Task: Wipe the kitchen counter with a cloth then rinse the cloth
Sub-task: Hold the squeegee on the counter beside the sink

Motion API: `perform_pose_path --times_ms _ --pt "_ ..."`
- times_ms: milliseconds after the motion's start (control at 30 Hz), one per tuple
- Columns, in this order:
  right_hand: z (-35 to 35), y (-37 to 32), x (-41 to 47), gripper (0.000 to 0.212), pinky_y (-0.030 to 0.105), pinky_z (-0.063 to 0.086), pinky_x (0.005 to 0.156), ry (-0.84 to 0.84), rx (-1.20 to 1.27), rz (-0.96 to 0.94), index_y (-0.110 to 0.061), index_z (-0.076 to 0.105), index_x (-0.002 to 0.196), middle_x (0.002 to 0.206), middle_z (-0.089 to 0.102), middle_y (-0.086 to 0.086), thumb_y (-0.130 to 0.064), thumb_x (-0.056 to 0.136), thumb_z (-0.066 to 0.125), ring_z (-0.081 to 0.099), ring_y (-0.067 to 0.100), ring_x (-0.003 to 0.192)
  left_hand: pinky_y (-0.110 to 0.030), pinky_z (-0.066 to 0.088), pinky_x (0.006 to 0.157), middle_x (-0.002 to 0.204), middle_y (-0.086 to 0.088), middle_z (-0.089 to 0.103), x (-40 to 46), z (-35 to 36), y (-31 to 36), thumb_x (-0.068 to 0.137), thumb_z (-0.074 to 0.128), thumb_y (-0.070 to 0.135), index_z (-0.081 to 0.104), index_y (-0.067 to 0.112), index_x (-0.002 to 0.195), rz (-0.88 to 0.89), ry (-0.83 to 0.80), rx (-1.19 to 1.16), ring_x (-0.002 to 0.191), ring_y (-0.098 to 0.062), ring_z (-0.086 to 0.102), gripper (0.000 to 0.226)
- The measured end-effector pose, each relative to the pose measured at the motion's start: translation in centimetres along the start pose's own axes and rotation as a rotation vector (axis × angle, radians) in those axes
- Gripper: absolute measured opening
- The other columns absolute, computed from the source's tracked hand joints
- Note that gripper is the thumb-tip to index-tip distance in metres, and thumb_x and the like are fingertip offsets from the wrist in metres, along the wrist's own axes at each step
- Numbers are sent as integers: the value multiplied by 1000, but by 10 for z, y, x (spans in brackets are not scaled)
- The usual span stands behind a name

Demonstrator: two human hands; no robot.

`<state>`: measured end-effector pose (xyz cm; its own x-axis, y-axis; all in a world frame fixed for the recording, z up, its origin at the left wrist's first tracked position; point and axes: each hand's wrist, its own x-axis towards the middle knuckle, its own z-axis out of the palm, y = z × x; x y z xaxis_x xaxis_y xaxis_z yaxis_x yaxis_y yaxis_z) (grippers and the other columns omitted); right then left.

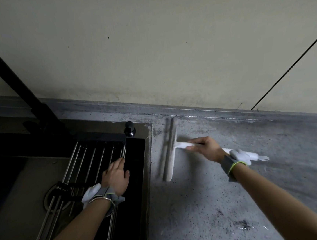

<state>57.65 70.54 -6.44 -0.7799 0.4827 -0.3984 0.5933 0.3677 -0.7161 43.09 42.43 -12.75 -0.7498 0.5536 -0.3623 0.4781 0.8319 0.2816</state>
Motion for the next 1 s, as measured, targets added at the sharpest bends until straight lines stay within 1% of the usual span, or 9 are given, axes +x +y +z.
perform_pose_path --times_ms 100,167,233,333,467,567,733,867,1000 --pt "-32 19 -3 34 14 41 50 126 -9 30 -17 66 116 82 67 -12 -28 83 68 52 -1 52 -32 19 114 159 10 11 5 0 3 101 35 32 17 19 151 19 -13 16 145 -9 13 55" --pt "-49 34 -3 31 15 39 52 175 -58 38 -17 68 113 71 62 -15 -29 84 67 53 1 53 -31 18 114 159 10 10 8 -1 3 101 34 33 17 19 151 23 -18 46 145 -9 12 55" --pt "-57 46 0 32 23 38 56 173 -52 74 -14 68 113 68 62 -11 -29 84 68 52 13 59 -29 18 115 159 9 12 11 -3 3 101 34 33 19 20 151 22 -20 61 145 -9 14 54" --pt "-57 53 7 31 29 40 60 133 -65 100 -16 68 112 71 65 -5 -27 84 68 52 18 63 -28 20 115 158 9 16 14 -6 -1 100 35 33 24 21 149 47 -26 69 143 -9 21 52" --pt "-48 41 22 21 29 43 64 41 -118 45 -25 69 106 80 69 -1 -31 85 66 57 20 70 -27 22 113 158 10 17 15 -10 -4 100 35 31 29 24 148 91 -54 73 140 -8 30 48" --pt "-34 24 38 19 29 43 69 -14 -128 -4 -23 70 104 88 68 0 -28 86 66 58 18 78 -29 20 114 158 10 16 17 -12 -5 101 34 31 30 25 148 89 -87 81 139 -8 32 48" --pt "-6 -9 56 26 36 48 90 -82 -125 -51 -21 70 108 109 68 1 -28 84 69 60 19 99 -32 16 116 159 10 13 17 -12 -1 100 35 31 29 25 147 80 -101 117 139 -7 32 48" --pt "15 -31 60 28 41 41 101 -129 -184 -93 -23 70 109 113 68 -2 -34 84 68 58 20 108 -31 12 117 159 9 11 16 -11 1 101 34 31 28 24 148 71 -96 133 141 -5 26 48" --pt "19 -40 54 31 37 35 106 -139 -236 -144 -24 69 112 118 66 -4 -35 83 68 57 17 113 -30 12 117 159 8 10 13 -14 2 101 34 29 27 22 148 82 -95 153 142 -5 24 49"
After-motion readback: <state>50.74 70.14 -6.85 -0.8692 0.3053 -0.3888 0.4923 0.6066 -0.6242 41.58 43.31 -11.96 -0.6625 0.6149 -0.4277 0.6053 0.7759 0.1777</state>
